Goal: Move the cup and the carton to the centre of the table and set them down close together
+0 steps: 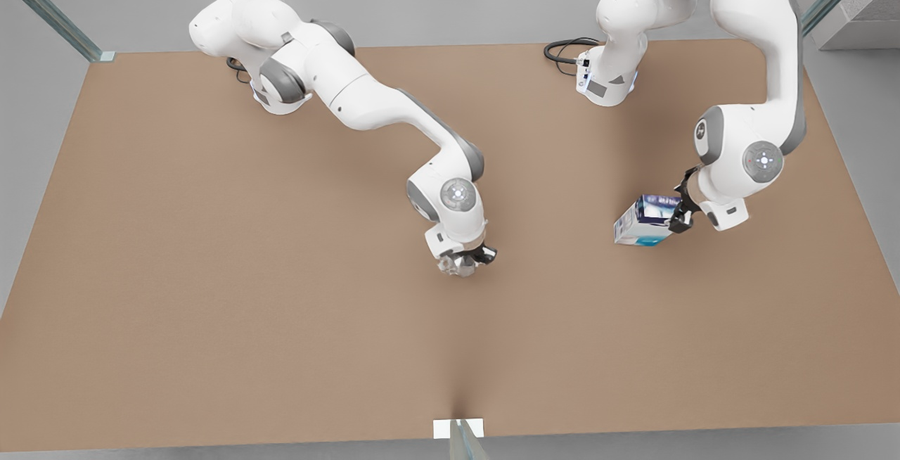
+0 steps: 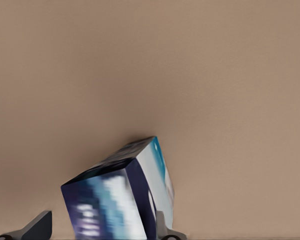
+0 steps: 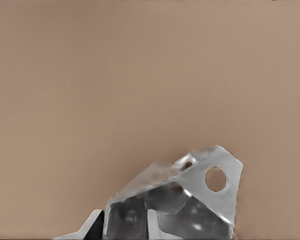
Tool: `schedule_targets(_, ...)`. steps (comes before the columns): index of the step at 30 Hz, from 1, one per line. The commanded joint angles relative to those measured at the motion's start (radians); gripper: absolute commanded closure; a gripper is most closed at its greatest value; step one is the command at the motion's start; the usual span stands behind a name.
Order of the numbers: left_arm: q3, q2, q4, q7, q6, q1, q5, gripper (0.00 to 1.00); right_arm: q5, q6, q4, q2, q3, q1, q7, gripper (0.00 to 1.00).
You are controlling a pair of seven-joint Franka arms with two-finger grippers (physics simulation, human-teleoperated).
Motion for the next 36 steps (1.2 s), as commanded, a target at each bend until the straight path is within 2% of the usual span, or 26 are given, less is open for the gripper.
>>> schedule_targets(1, 0.0, 0.001, -0.002, 0.0, 0.0, 0.004, 0.0, 0.0, 0.0, 0.0, 0.0, 0.0, 0.0, 0.0, 0.0, 0.0)
schedule_targets(6, 0.0, 0.002, -0.016, 0.0, 0.0, 0.004, 0.0, 0.0, 0.0, -0.001, 0.0, 0.0, 0.002, -0.002, -0.022, 0.0)
schedule_targets(14, 0.0, 0.024, -0.016, 0.0, 0.0, 0.004, -0.053, 0.0, 0.072, -0.118, 0.005, -0.083, 0.011, -0.003, -0.037, 0.0)
schedule_targets(15, 0.0, 0.031, -0.014, 0.0, 0.0, 0.004, -0.065, 0.0, 0.107, -0.172, -0.012, -0.192, 0.011, -0.063, -0.122, 0.0)
schedule_targets(16, 0.0, 0.034, -0.014, 0.0, 0.006, 0.004, -0.068, 0.0, 0.112, -0.362, -0.078, -0.328, 0.012, -0.212, -0.3, 0.0)
schedule_targets(17, 0.0, 0.039, -0.014, 0.0, 0.006, 0.004, -0.073, 0.0, 0.114, -0.393, -0.291, -0.535, 0.017, -0.41, -0.505, 0.0)
schedule_targets(18, 0.0, 0.044, -0.012, 0.0, 0.009, 0.004, -0.073, 0.0, 0.103, -0.443, -0.374, -0.646, 0.017, -0.589, -0.546, 0.0)
schedule_targets(19, 0.0, 0.047, -0.011, 0.0, 0.031, 0.004, -0.1, 0.0, 0.058, -0.471, -0.383, -0.689, 0.017, -0.729, -0.566, 0.0)
schedule_targets(20, 0.0, 0.054, -0.011, 0.0, 0.044, 0.004, -0.1, 0.0, -0.043, -0.528, -0.419, -0.773, 0.017, -0.789, -0.731, 0.0)
schedule_targets(21, 0.0, 0.056, -0.011, 0.0, 0.046, 0.004, -0.1, 0.0, -0.061, -0.583, -0.57, -0.939, 0.018, -0.859, -0.925, 0.0)
schedule_targets(22, 0.0, 0.056, -0.009, 0.0, 0.048, 0.004, -0.1, 0.0, -0.06, -0.633, -0.637, -1.019, 0.038, -0.881, -1.139, 0.0)
schedule_targets(23, 0.0, 0.057, -0.009, 0.0, 0.049, 0.004, -0.1, 0.0, -0.066, -0.653, -0.64, -1.017, 0.038, -0.858, -1.212, 0.0)
schedule_targets(24, 0.0, 0.059, -0.009, 0.0, 0.049, 0.004, -0.1, 0.0, -0.156, -0.621, -0.627, -1.016, 0.081, -0.787, -1.209, 0.0)
schedule_targets(26, 0.0, 0.06, -0.009, 0.0, 0.049, 0.004, -0.1, 0.0, -0.126, -0.615, -0.63, -1.01, 0.081, -0.836, -1.215, 0.0)
schedule_targets(28, 0.0, 0.067, -0.009, 0.002, 0.049, 0.003, -0.1, 0.0, -0.129, -0.62, -0.595, -1.008, 0.083, -0.772, -1.207, 0.0)
schedule_targets(34, 0.0, 0.08, -0.011, 0.002, 0.049, 0.003, -0.1, 0.0, -0.109, -0.614, -0.554, -0.993, 0.083, -0.766, -1.206, 0.0)
schedule_targets(35, 0.0, 0.08, -0.011, 0.002, 0.049, 0.003, -0.1, 0.01, -0.11, -0.614, -0.554, -0.993, 0.083, -0.764, -1.204, 0.0)
schedule_targets(36, 0.0, 0.08, -0.011, 0.002, 0.049, 0.003, -0.1, 0.11, -0.109, -0.614, -0.554, -0.993, 0.083, -0.764, -1.204, 0.0)
